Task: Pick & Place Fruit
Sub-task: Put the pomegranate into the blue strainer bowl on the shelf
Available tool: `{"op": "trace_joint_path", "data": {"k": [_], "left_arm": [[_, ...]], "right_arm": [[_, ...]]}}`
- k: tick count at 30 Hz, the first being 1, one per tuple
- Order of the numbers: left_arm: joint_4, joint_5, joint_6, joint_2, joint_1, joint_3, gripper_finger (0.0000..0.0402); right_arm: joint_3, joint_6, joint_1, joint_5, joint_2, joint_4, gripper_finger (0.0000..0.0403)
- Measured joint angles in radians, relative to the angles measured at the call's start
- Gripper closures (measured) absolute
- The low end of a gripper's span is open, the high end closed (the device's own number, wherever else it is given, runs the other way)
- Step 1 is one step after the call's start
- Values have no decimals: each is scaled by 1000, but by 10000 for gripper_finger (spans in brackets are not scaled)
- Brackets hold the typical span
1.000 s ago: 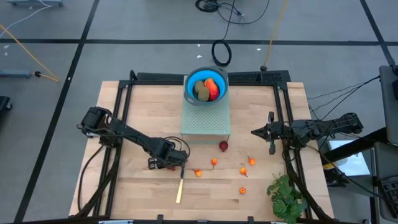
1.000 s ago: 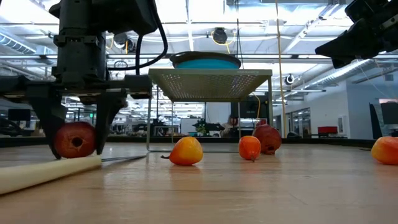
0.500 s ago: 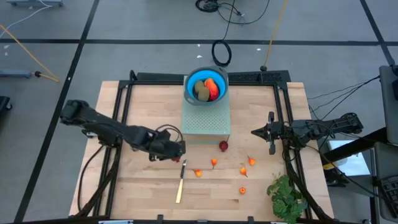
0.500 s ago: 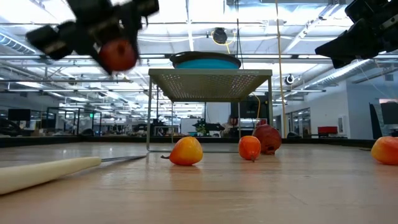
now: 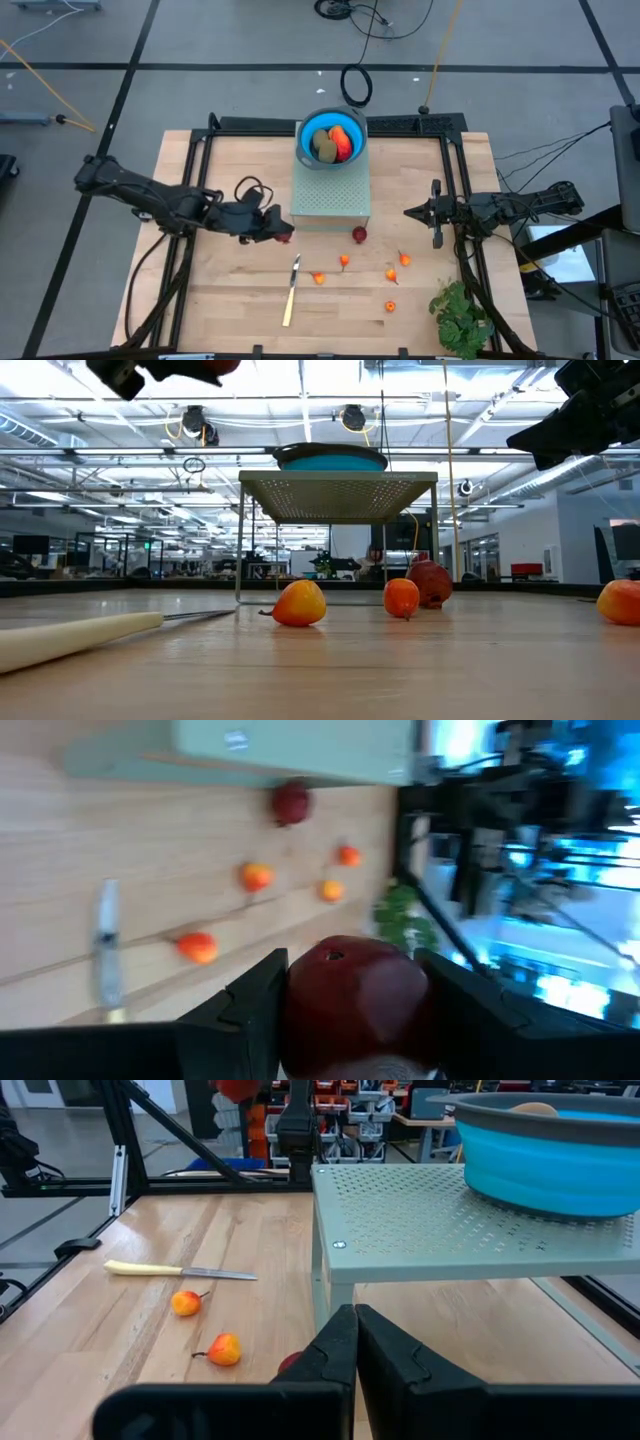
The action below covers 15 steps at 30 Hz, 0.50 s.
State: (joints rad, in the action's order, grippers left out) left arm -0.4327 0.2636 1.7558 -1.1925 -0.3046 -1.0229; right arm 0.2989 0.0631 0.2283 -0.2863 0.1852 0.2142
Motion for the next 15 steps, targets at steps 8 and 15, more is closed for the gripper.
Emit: {"op": "trace_joint_path", "data": {"k": [8, 15], "left_arm": [[22, 2, -20, 1, 0, -1, 204], [88, 107, -342, 1, 0, -1, 221]], "right_arm": [[0, 0, 0, 0, 0, 0, 403], [0, 0, 0, 0, 0, 0, 403]]}}
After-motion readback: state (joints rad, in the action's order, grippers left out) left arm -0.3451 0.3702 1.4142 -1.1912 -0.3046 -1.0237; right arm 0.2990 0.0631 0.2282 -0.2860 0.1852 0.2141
